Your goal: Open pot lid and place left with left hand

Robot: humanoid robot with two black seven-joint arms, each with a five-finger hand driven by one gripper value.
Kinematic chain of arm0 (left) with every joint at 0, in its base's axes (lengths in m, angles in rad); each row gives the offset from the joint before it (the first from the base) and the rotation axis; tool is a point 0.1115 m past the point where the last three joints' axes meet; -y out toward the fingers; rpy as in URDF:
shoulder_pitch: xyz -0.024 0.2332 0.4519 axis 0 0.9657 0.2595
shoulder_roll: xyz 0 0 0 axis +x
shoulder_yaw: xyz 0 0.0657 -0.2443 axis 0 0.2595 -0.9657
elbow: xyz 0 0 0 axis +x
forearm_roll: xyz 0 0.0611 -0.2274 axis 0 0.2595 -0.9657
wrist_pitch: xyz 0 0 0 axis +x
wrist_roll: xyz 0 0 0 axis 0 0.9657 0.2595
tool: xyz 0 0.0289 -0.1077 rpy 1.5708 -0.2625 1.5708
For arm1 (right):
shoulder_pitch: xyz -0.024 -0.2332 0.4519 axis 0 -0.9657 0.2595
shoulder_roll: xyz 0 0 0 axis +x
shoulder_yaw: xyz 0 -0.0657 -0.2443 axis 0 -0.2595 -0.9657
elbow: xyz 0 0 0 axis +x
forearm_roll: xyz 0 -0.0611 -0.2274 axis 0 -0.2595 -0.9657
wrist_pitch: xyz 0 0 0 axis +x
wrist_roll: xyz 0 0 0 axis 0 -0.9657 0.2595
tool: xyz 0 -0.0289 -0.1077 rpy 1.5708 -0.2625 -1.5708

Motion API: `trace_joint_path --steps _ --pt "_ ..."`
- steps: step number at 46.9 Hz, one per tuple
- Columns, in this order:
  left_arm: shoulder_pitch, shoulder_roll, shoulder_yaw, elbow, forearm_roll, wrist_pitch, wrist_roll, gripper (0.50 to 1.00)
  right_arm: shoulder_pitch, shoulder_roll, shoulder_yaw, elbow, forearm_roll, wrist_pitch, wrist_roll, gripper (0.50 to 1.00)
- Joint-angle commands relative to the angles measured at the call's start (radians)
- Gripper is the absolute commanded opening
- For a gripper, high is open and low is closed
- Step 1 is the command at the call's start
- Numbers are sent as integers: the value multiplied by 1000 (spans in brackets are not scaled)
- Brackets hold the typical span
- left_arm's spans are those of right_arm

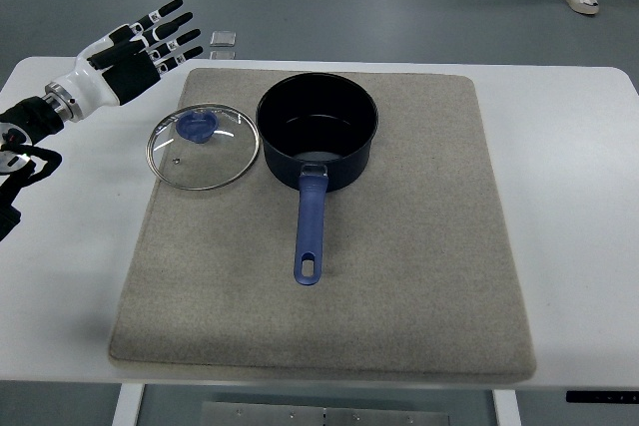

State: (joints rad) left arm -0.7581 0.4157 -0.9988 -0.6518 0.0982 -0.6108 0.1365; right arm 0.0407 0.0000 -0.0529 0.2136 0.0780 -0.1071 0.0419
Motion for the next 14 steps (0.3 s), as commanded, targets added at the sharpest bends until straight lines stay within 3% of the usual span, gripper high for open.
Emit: trace_joint_path --steps 1,14 --pt "9 0 0 1 0 0 -1 992 -1 0 -1 0 5 -6 0 915" --pt "10 0 0 0 0 0 0 994 -2 0 -7 -2 -7 -8 1 915"
